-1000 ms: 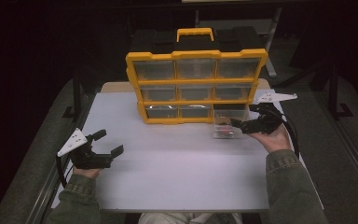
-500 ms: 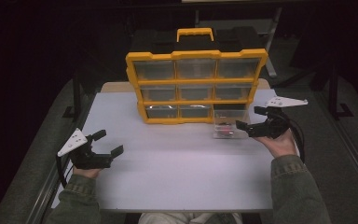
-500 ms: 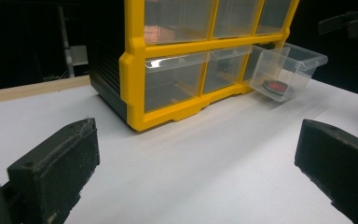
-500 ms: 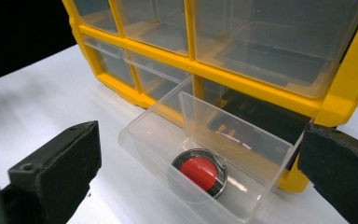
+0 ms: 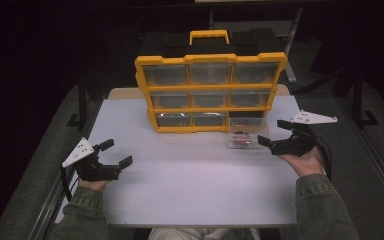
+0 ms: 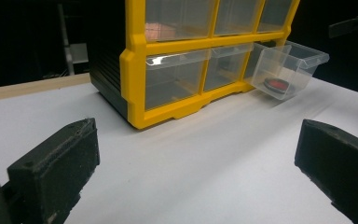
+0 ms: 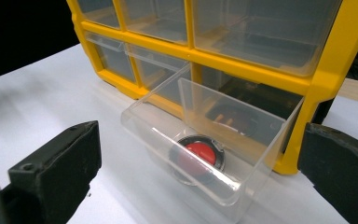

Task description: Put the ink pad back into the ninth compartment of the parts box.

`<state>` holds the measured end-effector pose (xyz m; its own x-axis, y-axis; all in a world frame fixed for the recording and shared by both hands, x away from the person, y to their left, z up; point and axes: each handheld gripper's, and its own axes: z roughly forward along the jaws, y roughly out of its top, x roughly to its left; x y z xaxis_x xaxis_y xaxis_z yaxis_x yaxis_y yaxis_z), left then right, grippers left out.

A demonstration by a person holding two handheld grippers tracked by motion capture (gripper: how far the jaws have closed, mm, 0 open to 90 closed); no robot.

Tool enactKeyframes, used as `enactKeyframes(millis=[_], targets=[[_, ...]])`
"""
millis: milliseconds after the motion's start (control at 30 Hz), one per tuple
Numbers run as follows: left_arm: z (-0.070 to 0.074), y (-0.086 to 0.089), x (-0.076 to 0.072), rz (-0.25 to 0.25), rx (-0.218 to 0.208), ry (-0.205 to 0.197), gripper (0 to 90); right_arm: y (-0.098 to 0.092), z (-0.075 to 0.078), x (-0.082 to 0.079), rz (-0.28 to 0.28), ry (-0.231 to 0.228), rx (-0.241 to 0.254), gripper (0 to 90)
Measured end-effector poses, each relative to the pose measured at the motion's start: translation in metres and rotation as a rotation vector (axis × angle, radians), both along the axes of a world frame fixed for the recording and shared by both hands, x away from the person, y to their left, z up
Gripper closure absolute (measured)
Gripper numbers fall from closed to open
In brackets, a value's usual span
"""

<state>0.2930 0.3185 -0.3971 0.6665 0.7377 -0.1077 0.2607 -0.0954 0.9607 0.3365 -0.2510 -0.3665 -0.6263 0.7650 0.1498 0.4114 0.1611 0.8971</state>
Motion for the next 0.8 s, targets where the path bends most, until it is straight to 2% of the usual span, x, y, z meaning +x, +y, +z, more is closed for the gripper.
enactKeyframes(millis=[400, 700, 800], targets=[[-0.001, 0.0, 0.001, 0.003, -0.001, 0.004, 0.0, -0.005, -0.016, -0.014, -0.018, 0.001, 0.027, 0.0], [-0.002, 0.001, 0.002, 0.004, 0.004, 0.009, 0.0, -0.008, -0.032, -0.024, -0.031, 0.022, 0.036, 0.0], [-0.002, 0.001, 0.002, 0.004, 0.002, 0.008, 0.0, -0.009, -0.034, -0.028, -0.033, 0.009, 0.042, 0.0]])
